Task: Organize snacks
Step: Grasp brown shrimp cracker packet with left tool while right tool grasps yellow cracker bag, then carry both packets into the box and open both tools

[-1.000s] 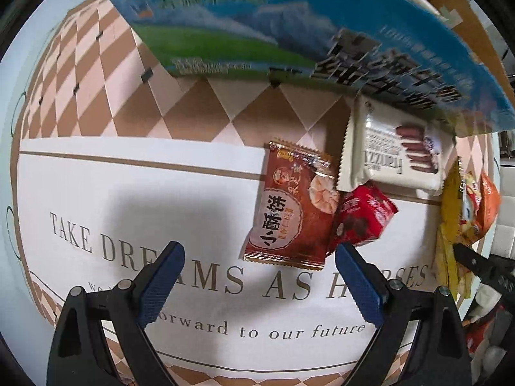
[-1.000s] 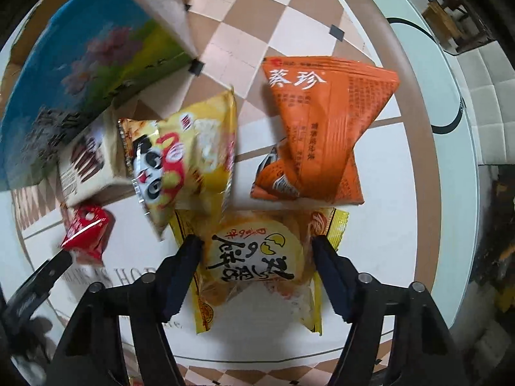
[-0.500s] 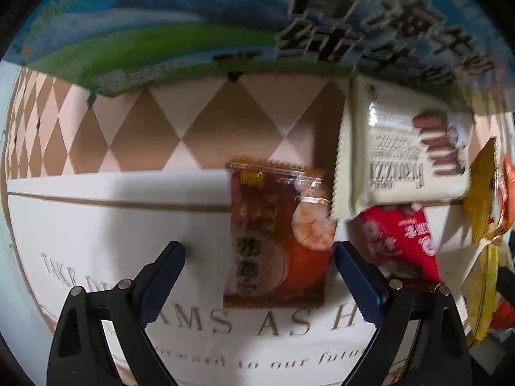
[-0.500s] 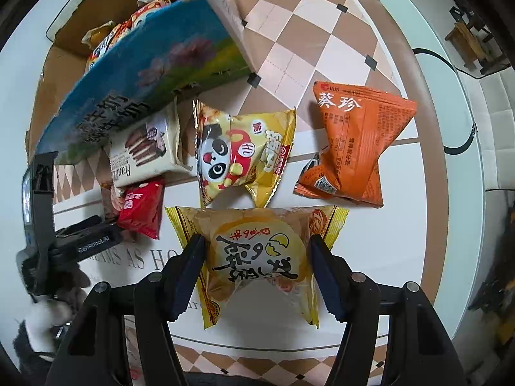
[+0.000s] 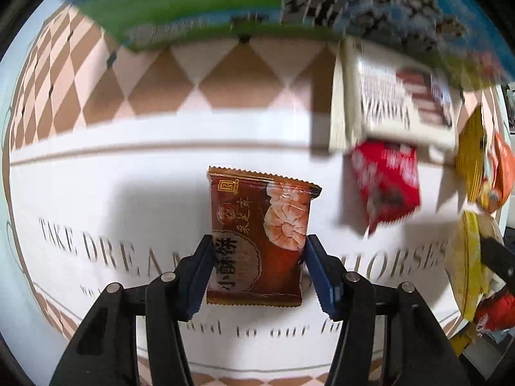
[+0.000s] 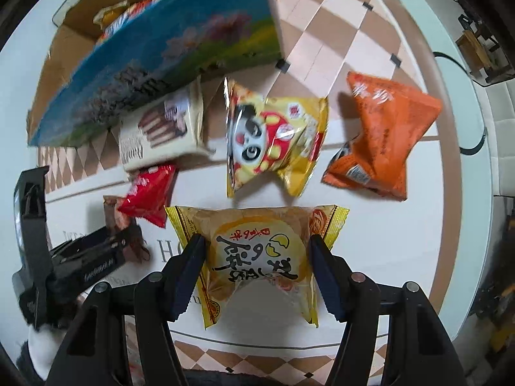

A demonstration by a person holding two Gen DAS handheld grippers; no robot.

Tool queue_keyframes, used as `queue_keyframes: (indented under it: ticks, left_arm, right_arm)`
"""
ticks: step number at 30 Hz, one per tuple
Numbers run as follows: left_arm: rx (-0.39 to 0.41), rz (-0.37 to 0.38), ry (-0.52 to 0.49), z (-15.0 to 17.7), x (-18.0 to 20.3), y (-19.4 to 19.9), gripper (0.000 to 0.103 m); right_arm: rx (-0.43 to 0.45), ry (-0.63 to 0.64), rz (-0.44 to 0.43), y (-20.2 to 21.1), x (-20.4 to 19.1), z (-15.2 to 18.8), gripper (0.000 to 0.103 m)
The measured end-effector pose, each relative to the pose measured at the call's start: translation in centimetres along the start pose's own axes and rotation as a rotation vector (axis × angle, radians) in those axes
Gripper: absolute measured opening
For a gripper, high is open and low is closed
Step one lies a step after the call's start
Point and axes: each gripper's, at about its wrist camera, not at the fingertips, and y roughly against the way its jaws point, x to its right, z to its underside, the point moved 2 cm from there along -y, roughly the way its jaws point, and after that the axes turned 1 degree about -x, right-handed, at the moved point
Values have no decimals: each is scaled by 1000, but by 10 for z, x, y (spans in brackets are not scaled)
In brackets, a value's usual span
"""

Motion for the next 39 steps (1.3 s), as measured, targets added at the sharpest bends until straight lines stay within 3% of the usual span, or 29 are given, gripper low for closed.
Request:
queue_keyframes:
  ticks: [8, 10, 13, 23, 32, 39]
  left_arm:
    - [-29, -17, 6, 9, 15, -8, 57]
    - [-30, -17, 6, -3, 12, -7, 57]
    - [-19, -9, 10, -9, 0, -7, 55]
    - [33, -16, -7, 17, 9, 12, 54]
    - [124, 78, -23, 37, 14, 80, 54]
    - [242, 177, -13, 14, 4, 167, 54]
  right_arm:
    - [-38, 15, 32, -27, -10, 4, 69]
    - [-48, 6, 36, -32, -12, 4, 70]
    - [-44, 17, 52, -35, -16, 4, 71]
    - [13, 38, 73, -39, -38, 17, 65]
    - [103, 36, -38, 16, -52, 24, 65]
    - [236, 72, -135, 101, -70, -7, 65]
